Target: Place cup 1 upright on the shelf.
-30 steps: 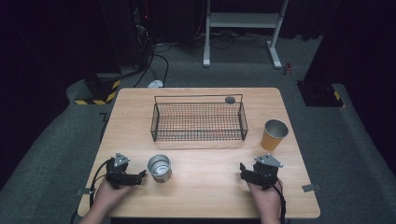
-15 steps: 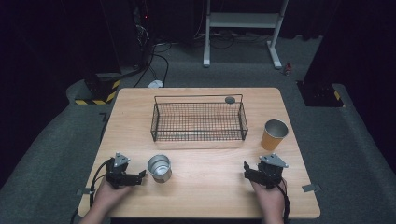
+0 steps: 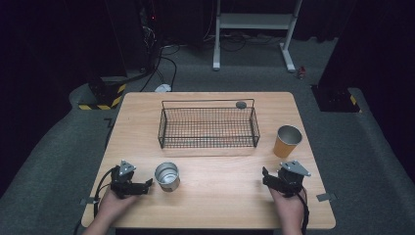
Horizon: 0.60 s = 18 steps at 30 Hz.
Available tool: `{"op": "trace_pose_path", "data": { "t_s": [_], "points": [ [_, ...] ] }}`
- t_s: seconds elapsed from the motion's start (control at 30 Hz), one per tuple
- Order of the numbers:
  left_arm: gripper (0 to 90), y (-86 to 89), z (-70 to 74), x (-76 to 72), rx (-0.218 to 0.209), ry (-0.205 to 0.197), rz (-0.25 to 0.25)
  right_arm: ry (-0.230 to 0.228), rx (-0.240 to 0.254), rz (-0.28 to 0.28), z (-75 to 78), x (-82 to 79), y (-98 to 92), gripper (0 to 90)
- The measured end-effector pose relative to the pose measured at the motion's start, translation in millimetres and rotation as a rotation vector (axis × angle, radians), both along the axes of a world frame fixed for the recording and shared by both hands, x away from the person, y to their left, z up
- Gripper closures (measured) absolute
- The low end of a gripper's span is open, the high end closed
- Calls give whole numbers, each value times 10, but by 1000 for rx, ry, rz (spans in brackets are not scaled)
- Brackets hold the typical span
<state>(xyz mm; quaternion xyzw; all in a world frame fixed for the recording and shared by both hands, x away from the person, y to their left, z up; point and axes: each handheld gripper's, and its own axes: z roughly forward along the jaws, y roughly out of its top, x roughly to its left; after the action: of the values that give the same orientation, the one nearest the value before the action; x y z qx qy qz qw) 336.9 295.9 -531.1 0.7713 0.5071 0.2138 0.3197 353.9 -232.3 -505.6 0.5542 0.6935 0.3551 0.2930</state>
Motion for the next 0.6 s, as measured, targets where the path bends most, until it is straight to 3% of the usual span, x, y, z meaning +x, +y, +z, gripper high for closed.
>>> {"op": "trace_pose_path", "data": {
  "t_s": [0.6],
  "points": [
    [5, 3, 3, -1, 5, 2, -3, -35, 16, -75, 23, -21, -386, 116]
  ]
}}
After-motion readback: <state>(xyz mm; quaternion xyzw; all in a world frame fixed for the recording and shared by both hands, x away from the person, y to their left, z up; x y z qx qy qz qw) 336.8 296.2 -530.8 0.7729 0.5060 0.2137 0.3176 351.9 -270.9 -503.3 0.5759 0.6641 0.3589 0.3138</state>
